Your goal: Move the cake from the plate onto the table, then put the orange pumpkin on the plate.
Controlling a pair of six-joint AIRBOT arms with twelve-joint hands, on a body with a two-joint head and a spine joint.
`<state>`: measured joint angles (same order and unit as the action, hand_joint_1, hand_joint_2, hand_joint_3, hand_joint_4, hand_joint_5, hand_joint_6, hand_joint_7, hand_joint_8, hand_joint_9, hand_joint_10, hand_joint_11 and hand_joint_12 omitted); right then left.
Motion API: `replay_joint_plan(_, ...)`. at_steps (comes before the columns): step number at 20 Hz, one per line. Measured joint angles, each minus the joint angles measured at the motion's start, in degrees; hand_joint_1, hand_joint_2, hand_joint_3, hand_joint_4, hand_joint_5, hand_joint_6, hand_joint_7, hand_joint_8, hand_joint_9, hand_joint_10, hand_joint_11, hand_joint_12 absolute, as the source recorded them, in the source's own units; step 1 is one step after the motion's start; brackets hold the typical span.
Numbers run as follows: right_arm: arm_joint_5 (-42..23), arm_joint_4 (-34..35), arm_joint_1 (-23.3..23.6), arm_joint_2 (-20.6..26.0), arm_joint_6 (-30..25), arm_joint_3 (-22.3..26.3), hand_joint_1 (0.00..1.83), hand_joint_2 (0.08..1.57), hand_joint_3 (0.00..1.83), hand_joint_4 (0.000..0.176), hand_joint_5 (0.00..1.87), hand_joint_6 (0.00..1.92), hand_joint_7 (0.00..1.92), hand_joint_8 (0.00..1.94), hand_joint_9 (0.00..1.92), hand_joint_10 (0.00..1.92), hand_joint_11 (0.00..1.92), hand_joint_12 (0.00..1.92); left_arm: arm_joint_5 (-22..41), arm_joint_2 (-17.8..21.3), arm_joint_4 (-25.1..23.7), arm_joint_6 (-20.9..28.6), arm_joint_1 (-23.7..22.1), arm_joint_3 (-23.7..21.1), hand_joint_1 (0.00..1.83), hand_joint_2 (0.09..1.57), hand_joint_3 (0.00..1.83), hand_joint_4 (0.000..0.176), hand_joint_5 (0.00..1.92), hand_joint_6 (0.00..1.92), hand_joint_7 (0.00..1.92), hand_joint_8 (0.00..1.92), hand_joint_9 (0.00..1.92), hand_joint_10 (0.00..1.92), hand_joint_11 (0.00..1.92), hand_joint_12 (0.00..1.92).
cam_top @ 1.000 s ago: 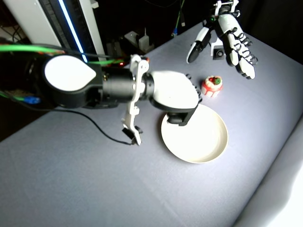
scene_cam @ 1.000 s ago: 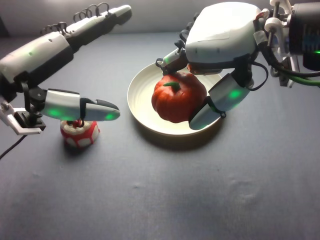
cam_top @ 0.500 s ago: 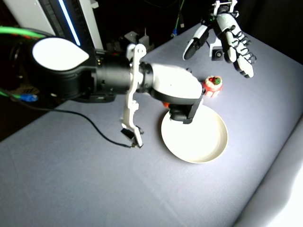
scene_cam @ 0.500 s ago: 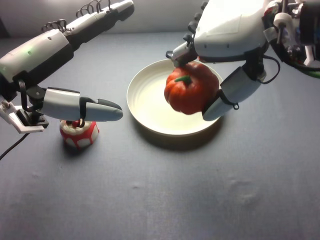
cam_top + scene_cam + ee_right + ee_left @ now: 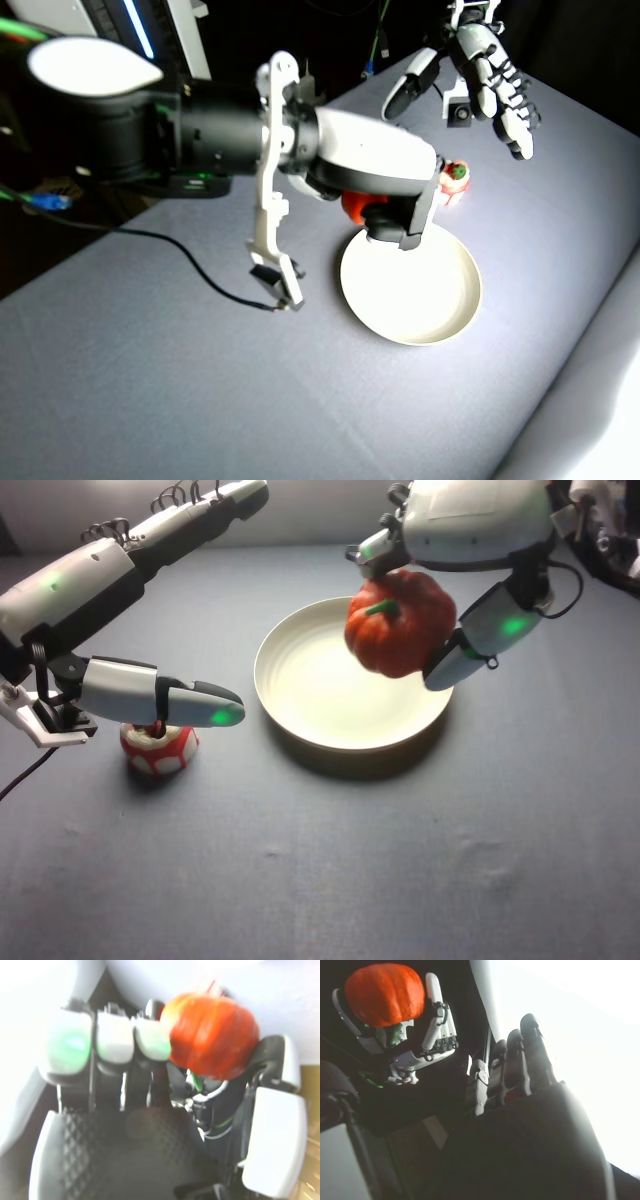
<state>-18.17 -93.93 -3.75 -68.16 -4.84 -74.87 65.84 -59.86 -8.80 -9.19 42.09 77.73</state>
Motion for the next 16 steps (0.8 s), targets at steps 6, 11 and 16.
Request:
replay_joint_plan(6, 0.1, 0.9, 0.0, -0.1, 0.0, -0.2, 0.86, 1.06, 0.0, 0.082, 0.81, 0.09, 0.7, 0.0, 0.59, 0.01, 0.0, 1.27, 0.3, 0.0, -0.1, 0.0, 0.3, 0.0, 0.82, 0.84, 0.01, 0.176, 0.01, 0.0, 0.0, 0.0, 0.0, 0.0, 0.02, 0.03)
replay_joint_plan(11, 0.7, 2.8, 0.0, 0.0, 0.0, -1.0, 0.86, 1.06, 0.0, 0.0, 0.79, 0.01, 0.69, 0.0, 0.58, 0.01, 0.0, 1.37, 0.5, -0.3, 0.1, 0.0, 0.3, 0.0, 0.84, 0.88, 0.02, 0.176, 0.03, 0.0, 0.0, 0.0, 0.0, 0.0, 0.06, 0.03)
replay_joint_plan(16, 0.6, 5.0, 0.0, 0.1, 0.0, -1.6, 0.8, 0.96, 0.0, 0.021, 0.56, 0.0, 0.44, 0.0, 0.37, 0.0, 0.0, 0.96, 0.4, -0.7, 0.1, 0.0, 0.3, 0.0, 0.87, 0.87, 0.0, 0.176, 0.02, 0.0, 0.0, 0.0, 0.0, 0.0, 0.03, 0.02)
